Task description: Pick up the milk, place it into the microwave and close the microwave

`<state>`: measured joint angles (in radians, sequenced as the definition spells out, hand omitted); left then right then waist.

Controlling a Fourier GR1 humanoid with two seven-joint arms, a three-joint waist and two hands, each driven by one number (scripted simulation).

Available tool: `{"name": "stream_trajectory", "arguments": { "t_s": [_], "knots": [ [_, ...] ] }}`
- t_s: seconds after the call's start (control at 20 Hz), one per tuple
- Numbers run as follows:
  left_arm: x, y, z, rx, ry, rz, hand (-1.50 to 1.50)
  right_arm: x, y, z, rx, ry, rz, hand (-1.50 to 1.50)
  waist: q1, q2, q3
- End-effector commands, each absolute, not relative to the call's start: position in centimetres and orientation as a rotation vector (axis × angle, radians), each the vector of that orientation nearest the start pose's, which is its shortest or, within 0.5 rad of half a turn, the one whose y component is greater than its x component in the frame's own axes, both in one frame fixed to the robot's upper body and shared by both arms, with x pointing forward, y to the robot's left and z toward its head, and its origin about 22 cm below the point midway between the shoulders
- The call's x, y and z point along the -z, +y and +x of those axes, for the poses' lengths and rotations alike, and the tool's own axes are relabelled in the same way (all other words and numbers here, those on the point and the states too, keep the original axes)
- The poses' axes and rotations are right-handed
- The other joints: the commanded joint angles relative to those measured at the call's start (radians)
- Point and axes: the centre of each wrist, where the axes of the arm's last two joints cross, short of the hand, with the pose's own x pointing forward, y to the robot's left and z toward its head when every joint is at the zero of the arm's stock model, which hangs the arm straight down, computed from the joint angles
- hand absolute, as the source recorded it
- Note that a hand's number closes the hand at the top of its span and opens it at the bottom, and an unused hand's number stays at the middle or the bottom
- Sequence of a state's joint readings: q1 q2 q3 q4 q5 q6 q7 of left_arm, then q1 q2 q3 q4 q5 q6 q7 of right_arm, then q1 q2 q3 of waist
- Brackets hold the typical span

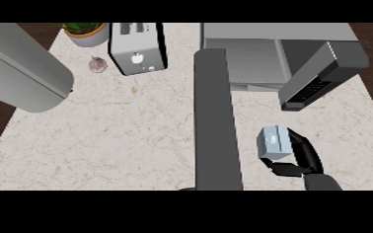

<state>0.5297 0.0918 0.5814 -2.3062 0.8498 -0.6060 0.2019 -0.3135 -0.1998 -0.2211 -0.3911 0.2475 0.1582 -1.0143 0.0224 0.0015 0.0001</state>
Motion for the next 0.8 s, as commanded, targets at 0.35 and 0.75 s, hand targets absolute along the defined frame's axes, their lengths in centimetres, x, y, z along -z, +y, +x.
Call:
{"name": "stream_trajectory", "arguments": {
  "t_s": [0.35, 0.75],
  "knots": [
    [-13.2, 35.6, 5.2, 0.018, -1.923, -0.27, -1.5, 15.8, -29.2, 24.8, -0.146, -1.827, 0.032, 1.5, 0.008, 0.003, 0.003],
    [-12.1, 34.8, 6.5, -0.022, -1.946, -0.272, -1.5, 15.8, -26.6, 26.1, -0.075, -1.843, -0.04, 1.5, 0.002, 0.005, 0.003]
  ]
}}
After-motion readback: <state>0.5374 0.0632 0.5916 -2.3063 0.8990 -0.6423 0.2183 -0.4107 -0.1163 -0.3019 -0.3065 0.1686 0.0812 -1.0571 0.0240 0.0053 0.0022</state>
